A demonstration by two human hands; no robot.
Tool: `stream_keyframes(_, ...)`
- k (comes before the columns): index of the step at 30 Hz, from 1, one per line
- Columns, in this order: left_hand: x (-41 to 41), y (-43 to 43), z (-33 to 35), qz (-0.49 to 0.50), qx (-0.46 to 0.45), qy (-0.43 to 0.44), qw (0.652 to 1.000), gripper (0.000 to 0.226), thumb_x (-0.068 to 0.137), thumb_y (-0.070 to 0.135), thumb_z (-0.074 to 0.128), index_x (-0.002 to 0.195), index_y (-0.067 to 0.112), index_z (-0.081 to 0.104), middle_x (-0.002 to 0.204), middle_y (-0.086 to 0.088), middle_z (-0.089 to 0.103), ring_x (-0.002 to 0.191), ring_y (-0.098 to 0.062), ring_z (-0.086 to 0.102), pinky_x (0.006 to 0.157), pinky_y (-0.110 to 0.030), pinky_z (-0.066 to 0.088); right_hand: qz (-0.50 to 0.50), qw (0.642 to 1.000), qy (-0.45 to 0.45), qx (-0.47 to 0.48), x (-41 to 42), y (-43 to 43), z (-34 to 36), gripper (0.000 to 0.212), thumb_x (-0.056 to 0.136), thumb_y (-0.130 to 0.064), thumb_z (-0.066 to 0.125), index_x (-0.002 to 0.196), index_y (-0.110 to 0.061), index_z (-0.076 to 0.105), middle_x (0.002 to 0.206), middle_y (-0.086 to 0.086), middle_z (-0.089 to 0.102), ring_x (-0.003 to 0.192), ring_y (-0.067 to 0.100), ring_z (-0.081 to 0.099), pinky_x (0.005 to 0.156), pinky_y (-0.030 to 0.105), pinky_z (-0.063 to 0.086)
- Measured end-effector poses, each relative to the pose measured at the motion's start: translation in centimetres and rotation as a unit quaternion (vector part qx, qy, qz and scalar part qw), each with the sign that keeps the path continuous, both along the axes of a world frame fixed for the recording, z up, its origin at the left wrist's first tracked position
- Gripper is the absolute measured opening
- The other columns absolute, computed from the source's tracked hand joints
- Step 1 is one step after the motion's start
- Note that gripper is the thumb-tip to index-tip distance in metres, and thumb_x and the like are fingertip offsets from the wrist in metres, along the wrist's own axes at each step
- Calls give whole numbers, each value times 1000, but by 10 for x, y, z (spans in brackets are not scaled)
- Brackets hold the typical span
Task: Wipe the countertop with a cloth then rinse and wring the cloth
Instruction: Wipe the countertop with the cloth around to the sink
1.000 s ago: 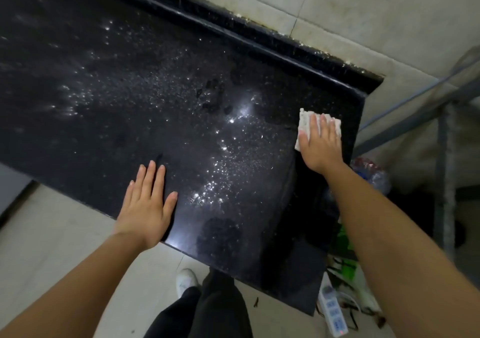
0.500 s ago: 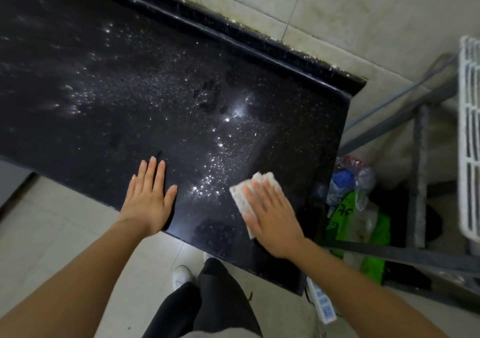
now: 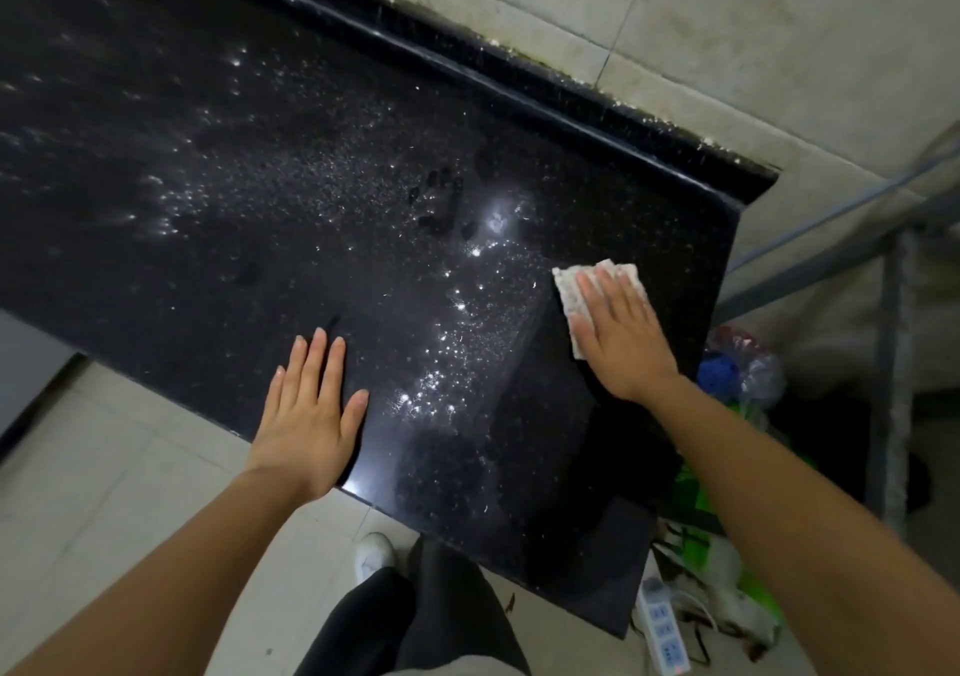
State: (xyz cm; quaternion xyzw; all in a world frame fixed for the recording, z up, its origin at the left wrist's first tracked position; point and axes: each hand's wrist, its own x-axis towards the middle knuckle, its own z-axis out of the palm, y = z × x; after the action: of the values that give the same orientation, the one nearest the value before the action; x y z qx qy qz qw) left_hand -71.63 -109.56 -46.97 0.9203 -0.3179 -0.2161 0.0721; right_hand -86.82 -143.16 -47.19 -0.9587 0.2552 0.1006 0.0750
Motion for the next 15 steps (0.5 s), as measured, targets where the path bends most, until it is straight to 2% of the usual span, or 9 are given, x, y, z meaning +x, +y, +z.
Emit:
stream_keyframes(5, -2, -2, 0, 10, -1, -13, 1000, 70, 83, 62, -11, 143, 27, -21, 151, 6, -28, 138, -11, -31, 114, -31, -15, -123, 992, -2, 34, 49, -30, 7, 59, 101, -43, 11, 154, -20, -3, 162, 5, -8, 147, 20, -14, 119, 38, -12)
stream_keyframes(7, -2, -2, 0, 12, -1, -16, 1000, 69, 84, 62, -10, 143, 27, -21, 152, 6, -28, 139, -12, -30, 113, -31, -16, -188, 980, 27, 63, 68, -31, 10, 60, 101, -44, 10, 154, -20, -8, 161, 5, -15, 146, 23, -19, 118, 40, -14)
stream_keyframes(9, -1, -2, -1, 12, 0, -17, 1000, 68, 85, 61, -10, 143, 28, -22, 152, 6, -28, 139, -12, -30, 113, -31, -16, -208, 975, 35, 66, 79, -23, 8, 60, 101, -43, 8, 153, -18, -10, 160, 6, -18, 146, 25, -21, 118, 42, -14)
stream_keyframes(15, 0, -1, 0, 4, 1, -9, 1000, 67, 87, 60, -8, 143, 27, -24, 151, 6, -31, 138, -13, -32, 113, -32, -17, -46, 997, 30, 63, 66, 31, 6, 58, 102, -42, 10, 153, -23, -12, 161, 3, -16, 146, 20, -20, 116, 36, -16)
